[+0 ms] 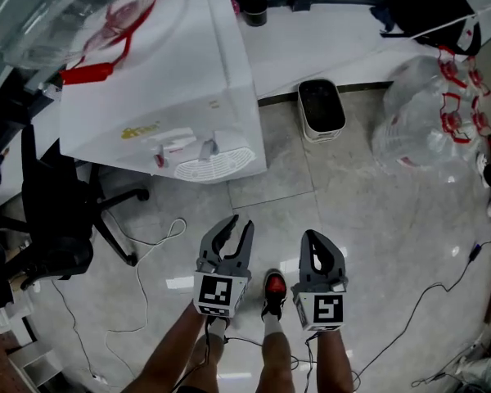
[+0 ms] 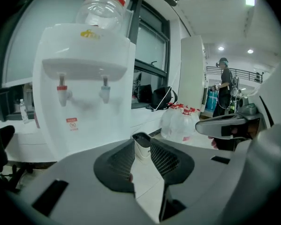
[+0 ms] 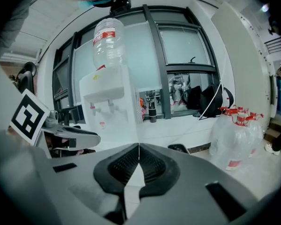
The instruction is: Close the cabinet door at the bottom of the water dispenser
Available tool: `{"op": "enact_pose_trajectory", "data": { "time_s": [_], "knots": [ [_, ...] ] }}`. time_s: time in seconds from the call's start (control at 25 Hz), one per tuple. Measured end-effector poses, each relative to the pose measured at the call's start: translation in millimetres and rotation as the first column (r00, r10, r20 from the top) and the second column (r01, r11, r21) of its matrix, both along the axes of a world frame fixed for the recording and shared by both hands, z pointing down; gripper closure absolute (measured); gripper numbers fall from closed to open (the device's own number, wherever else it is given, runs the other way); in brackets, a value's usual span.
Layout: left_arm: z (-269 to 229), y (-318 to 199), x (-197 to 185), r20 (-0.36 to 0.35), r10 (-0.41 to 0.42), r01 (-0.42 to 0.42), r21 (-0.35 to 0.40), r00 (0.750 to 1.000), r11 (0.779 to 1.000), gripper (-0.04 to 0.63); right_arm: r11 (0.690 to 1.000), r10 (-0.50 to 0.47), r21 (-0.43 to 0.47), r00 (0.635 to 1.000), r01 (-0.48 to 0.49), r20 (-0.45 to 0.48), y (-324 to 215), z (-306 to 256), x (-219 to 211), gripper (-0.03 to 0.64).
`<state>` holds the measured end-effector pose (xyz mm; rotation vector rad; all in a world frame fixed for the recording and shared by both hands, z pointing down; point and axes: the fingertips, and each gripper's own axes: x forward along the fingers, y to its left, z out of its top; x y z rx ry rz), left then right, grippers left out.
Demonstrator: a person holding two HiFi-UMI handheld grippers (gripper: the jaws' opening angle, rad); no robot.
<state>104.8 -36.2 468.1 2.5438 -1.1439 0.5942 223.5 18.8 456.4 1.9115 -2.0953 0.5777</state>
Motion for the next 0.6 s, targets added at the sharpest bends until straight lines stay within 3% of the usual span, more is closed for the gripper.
{"op": "enact_pose_trajectory", "data": {
  "time_s": [0.24, 0.44, 0.6],
  "knots": [
    [-49, 17, -14, -0.029, -0.015, 0.015, 0.019, 0.999, 1.0, 0.474, 0.998, -0.02, 0.067, 1.0, 0.021, -0.003, 3, -42, -24, 0.6],
    [-94, 32, -36, -0.04, -0.034, 0.035, 0.026, 0.999, 0.999, 0.474, 0.998, -0.055, 0.006, 0.998, 0.055, -0.011, 7, -83, -50, 0.6],
    [-137, 38, -59, -0.046, -0.075, 0.077, 0.042, 0.996, 0.996, 0.474, 0.994, -0.089, 0.057, 0.996, 0.089, 0.0, 7, -123, -71, 0.6]
  ]
}}
